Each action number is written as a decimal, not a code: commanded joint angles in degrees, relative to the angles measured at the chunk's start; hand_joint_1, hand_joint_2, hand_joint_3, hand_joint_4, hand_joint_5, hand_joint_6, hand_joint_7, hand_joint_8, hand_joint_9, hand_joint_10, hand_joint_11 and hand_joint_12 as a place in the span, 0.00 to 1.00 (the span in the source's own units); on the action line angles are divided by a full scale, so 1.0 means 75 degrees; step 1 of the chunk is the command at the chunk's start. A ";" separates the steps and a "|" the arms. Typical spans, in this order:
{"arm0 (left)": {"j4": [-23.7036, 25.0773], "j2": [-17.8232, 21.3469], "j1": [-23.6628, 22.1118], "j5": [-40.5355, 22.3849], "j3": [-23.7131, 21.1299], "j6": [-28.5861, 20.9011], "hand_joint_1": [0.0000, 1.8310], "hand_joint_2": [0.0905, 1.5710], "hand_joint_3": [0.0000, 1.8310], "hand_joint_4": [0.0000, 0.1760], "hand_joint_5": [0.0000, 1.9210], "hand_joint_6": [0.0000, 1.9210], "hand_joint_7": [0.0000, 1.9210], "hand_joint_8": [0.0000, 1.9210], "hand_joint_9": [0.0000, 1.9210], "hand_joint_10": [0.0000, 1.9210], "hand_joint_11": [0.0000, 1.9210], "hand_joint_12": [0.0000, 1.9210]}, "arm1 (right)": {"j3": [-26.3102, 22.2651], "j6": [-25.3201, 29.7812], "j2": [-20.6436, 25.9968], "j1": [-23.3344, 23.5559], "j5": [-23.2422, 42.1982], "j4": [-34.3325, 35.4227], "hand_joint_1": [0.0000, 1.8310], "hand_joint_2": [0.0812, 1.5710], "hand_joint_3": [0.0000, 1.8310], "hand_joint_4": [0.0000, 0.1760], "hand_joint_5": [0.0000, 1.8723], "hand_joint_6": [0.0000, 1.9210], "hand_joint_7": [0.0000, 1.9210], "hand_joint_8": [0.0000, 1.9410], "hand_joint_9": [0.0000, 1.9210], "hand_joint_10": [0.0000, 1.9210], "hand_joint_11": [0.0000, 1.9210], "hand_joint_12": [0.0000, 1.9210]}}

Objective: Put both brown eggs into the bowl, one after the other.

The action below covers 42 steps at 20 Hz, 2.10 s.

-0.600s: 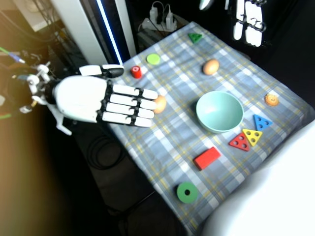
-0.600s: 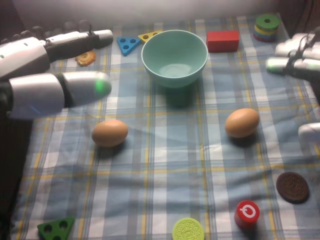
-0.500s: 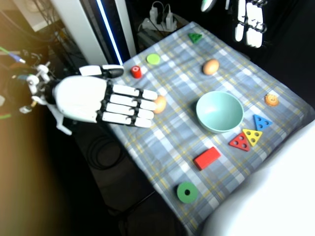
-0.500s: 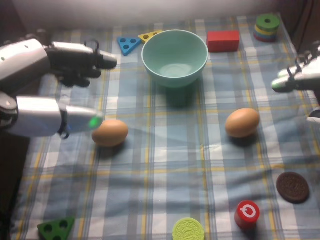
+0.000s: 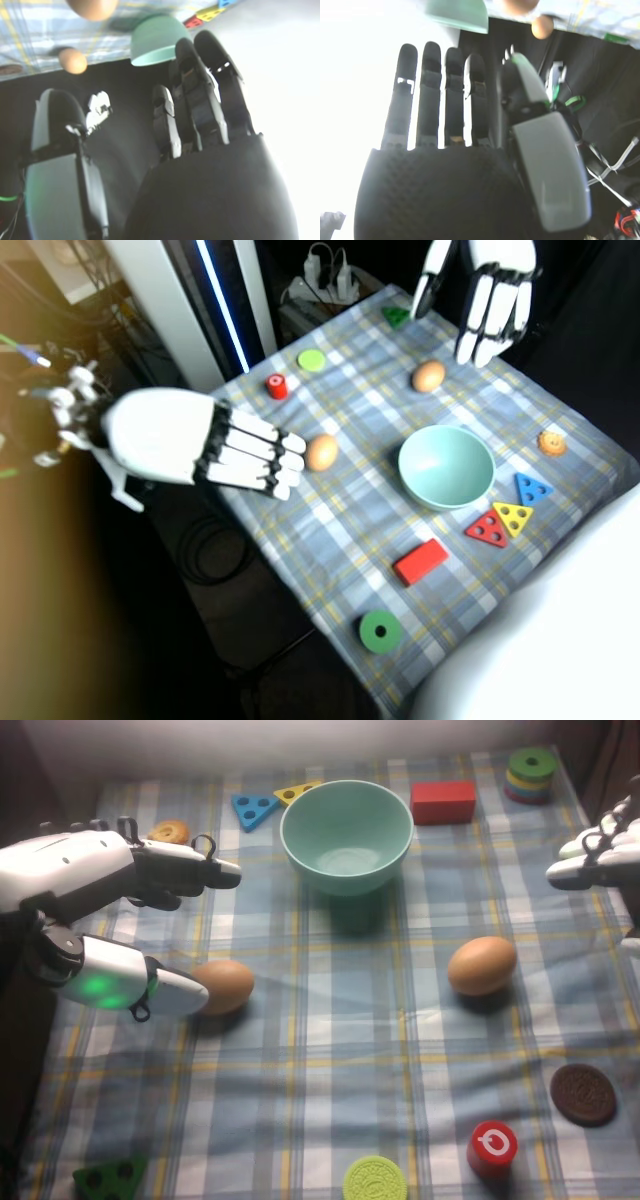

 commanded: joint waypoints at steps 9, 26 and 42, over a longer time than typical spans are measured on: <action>-0.1899 -0.0860 0.0052 -0.0453 0.0420 0.2907 0.47 0.57 0.01 0.93 0.24 0.00 0.27 0.00 0.33 0.00 0.09 0.62 | -0.0028 0.0079 0.0027 0.0148 0.0870 0.0104 0.40 0.87 0.00 0.00 0.31 0.00 0.32 0.00 0.33 0.01 0.14 0.52; -0.1974 -0.1556 -0.0044 -0.0143 0.0852 0.3018 0.51 0.63 0.00 0.21 0.40 0.00 0.24 0.59 0.23 0.62 0.09 0.76 | 0.0031 0.0169 -0.0021 0.0095 0.0731 0.0108 0.47 0.83 0.00 0.00 0.35 0.00 0.37 0.00 0.40 0.01 0.18 0.65; -0.1861 -0.1102 -0.0643 -0.0790 0.0710 0.2853 0.60 0.73 0.00 0.00 0.46 0.59 0.37 0.84 0.35 0.92 0.20 0.99 | 0.0033 0.0237 -0.0014 -0.0061 0.0726 0.0235 0.47 0.84 0.00 0.00 0.38 0.00 0.43 0.00 0.46 0.03 0.25 0.69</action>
